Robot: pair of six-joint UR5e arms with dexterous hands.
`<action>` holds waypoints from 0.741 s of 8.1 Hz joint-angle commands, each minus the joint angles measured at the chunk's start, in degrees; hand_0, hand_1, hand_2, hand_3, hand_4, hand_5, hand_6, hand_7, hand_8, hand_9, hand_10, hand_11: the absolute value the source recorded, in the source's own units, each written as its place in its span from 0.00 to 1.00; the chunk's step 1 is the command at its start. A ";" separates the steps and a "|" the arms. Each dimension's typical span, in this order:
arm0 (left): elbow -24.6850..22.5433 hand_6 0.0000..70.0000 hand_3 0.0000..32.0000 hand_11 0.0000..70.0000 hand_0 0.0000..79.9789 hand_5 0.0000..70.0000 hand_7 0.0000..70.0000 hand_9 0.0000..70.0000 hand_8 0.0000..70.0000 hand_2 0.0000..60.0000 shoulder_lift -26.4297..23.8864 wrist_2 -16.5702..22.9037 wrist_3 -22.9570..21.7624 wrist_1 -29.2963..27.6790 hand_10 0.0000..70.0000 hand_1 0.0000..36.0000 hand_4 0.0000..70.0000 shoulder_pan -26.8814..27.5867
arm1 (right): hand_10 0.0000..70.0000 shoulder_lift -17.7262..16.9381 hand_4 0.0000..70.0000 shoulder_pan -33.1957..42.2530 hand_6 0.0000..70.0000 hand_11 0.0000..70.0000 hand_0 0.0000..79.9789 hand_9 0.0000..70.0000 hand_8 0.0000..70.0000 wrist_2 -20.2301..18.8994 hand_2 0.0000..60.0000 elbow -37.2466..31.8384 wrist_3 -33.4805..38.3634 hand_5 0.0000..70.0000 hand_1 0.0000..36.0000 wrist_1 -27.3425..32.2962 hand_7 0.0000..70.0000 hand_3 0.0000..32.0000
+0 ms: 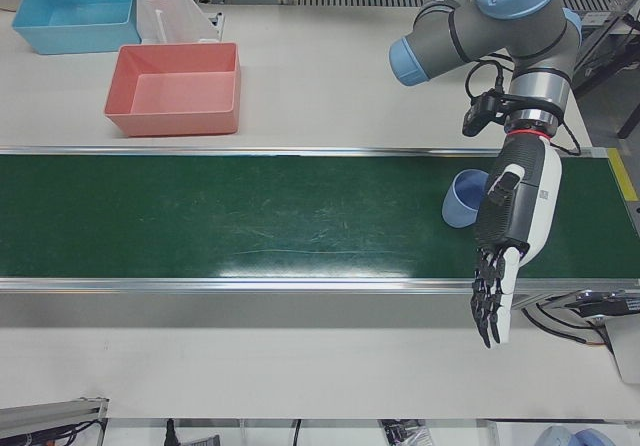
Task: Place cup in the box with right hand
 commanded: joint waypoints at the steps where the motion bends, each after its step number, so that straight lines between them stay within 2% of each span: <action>1: 0.00 0.00 0.00 0.00 0.00 0.00 0.00 0.00 0.00 0.00 0.00 0.00 0.00 0.00 0.00 0.00 0.00 0.00 | 1.00 -0.09 1.00 0.00 0.59 1.00 1.00 1.00 1.00 0.00 1.00 0.09 0.27 0.39 1.00 -0.15 1.00 0.00; 4: -0.09 0.00 0.00 0.00 0.00 0.00 0.00 0.00 0.00 0.00 0.00 0.00 0.00 0.00 0.00 0.00 0.00 0.00 | 0.99 -0.09 0.97 -0.08 0.59 1.00 1.00 1.00 1.00 0.00 1.00 0.09 0.62 0.38 1.00 -0.15 1.00 0.00; 6: -0.09 0.00 0.00 0.00 0.00 0.00 0.00 0.00 0.00 0.00 0.00 0.00 0.00 0.00 0.00 0.00 0.00 0.00 | 0.98 -0.09 1.00 -0.09 0.58 1.00 1.00 1.00 1.00 0.00 1.00 0.09 0.62 0.38 1.00 -0.23 1.00 0.00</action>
